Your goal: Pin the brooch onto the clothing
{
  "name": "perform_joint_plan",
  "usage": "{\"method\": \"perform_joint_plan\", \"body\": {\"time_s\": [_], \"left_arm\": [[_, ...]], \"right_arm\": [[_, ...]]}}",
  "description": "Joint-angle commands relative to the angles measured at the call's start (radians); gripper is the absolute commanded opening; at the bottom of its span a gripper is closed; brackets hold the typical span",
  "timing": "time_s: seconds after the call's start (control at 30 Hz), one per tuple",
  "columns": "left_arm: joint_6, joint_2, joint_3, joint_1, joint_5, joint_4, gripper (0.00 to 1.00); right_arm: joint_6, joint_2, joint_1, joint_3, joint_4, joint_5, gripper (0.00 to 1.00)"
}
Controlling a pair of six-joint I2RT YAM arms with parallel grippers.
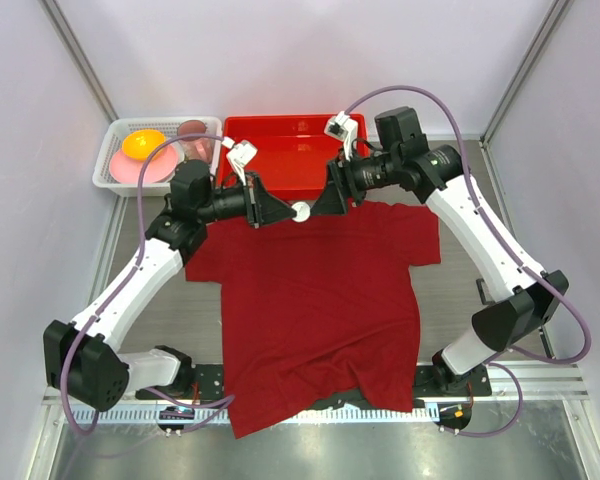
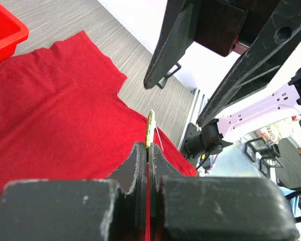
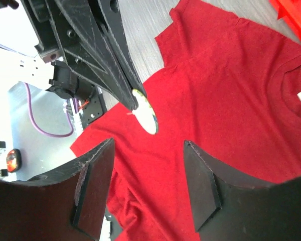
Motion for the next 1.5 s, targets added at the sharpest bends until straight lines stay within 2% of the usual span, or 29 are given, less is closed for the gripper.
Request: {"method": "perform_joint_plan", "body": {"time_s": [0.0,0.1,0.2,0.27,0.37,0.57,0.7,0.8,0.9,1.03,1.27,1.43,1.47], "left_arm": [[0.001,0.002,0.018,0.026,0.103,0.035,0.00],[-0.052,0.011,0.013,0.028,0.157,0.075,0.00],[-0.074,0.014,0.018,0.026,0.145,0.063,0.00],[-0.094,0.017,0.021,0.026,0.145,0.064,0.00],[-0.115,0.023,0.022,0.026,0.143,0.069,0.00],[-0.135,0.020,0.019,0.028,0.140,0.072,0.00],[-0.154,0.013,0.007,0.028,0.175,0.119,0.00],[-0.132,-0.001,-0.011,0.026,0.229,0.155,0.00],[-0.068,-0.003,-0.004,0.026,0.278,0.121,0.00],[-0.045,0.009,-0.001,0.026,0.353,0.129,0.00],[-0.063,0.020,-0.002,0.028,0.396,0.185,0.00],[-0.102,0.014,-0.011,0.028,0.396,0.227,0.00],[-0.105,0.011,-0.013,0.028,0.390,0.233,0.00]], "right_arm": [[-0.158,-0.037,-0.006,0.030,-0.059,-0.023,0.61],[-0.184,-0.045,0.001,0.005,-0.035,0.008,0.59],[-0.210,-0.076,0.047,-0.027,0.033,0.138,0.59],[-0.217,-0.142,0.064,-0.076,0.155,0.241,0.59],[-0.247,-0.229,0.093,-0.184,0.296,0.302,0.60],[-0.330,-0.286,0.184,-0.265,0.373,0.365,0.60],[-0.384,-0.292,0.207,-0.279,0.358,0.356,0.54],[-0.405,-0.275,0.208,-0.250,0.289,0.318,0.53],[-0.379,-0.260,0.204,-0.213,0.214,0.295,0.54],[-0.344,-0.222,0.188,-0.169,0.125,0.195,0.52],[-0.237,-0.203,0.187,-0.168,0.128,0.131,0.28],[-0.096,-0.186,0.179,-0.170,0.162,0.082,0.01],[-0.073,-0.186,0.175,-0.179,0.174,0.071,0.01]]}}
